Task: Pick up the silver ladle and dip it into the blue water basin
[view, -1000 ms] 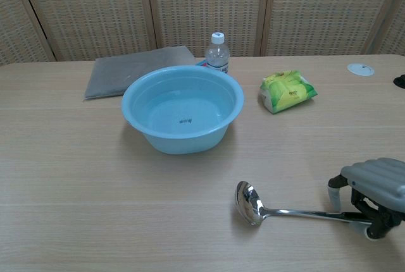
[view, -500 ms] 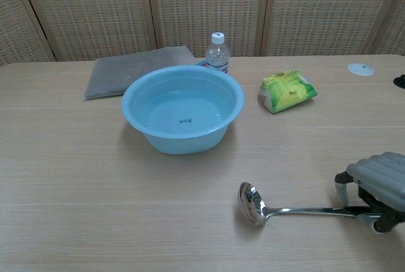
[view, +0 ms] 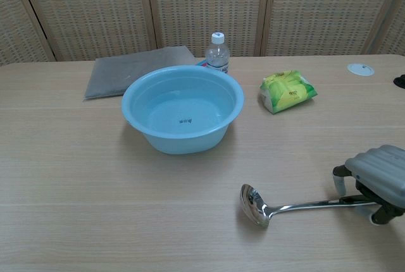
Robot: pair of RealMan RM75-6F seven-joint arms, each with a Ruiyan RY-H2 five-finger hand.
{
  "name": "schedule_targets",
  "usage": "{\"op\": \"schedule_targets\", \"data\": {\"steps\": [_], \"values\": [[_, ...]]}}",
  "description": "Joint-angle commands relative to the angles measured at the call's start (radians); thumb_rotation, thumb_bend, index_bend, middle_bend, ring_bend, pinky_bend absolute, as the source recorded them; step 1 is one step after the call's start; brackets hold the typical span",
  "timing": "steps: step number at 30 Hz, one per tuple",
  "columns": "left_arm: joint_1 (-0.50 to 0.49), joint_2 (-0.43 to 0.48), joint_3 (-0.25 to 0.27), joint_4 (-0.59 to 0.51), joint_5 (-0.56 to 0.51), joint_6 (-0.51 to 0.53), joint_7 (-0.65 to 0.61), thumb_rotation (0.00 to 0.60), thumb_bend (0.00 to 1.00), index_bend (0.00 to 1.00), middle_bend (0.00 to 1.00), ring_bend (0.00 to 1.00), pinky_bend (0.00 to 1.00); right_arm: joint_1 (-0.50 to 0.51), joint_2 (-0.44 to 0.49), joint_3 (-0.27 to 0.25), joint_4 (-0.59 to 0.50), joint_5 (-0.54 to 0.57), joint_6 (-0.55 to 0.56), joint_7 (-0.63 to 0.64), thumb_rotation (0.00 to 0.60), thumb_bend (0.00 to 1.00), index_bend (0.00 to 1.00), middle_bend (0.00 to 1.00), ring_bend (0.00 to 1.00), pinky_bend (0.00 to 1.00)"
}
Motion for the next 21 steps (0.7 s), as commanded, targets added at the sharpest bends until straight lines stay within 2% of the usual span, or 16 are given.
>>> {"op": "schedule_targets", "data": {"steps": [1, 12, 14, 19, 21], "values": [[0.000, 0.000, 0.000, 0.001, -0.001, 0.000, 0.000, 0.600, 0.00, 0.00, 0.00, 0.00, 0.00, -0.006, -0.008, -0.008, 0.016, -0.021, -0.001, 0.005, 0.600, 0.39, 0.43, 0.86, 0.91, 1.00], [-0.003, -0.003, 0.001, 0.002, -0.007, -0.006, 0.005, 0.600, 0.00, 0.00, 0.00, 0.00, 0.00, -0.020, -0.047, 0.011, 0.098, -0.049, -0.013, 0.044, 0.600, 0.38, 0.43, 0.86, 0.91, 1.00], [-0.003, -0.003, 0.001, 0.001, -0.007, -0.006, 0.006, 0.600, 0.00, 0.00, 0.00, 0.00, 0.00, -0.022, -0.048, 0.013, 0.104, -0.049, -0.021, 0.052, 0.600, 0.38, 0.47, 0.86, 0.91, 1.00], [-0.003, -0.003, 0.001, 0.000, -0.008, -0.006, 0.007, 0.600, 0.00, 0.00, 0.00, 0.00, 0.00, -0.023, -0.051, 0.013, 0.129, -0.061, -0.040, 0.068, 0.600, 0.39, 0.71, 0.86, 0.91, 1.00], [-0.003, -0.003, 0.001, 0.000, -0.009, -0.007, 0.006, 0.600, 0.00, 0.00, 0.00, 0.00, 0.00, -0.023, -0.049, 0.014, 0.133, -0.069, -0.042, 0.077, 0.600, 0.42, 0.74, 0.86, 0.91, 1.00]]}}
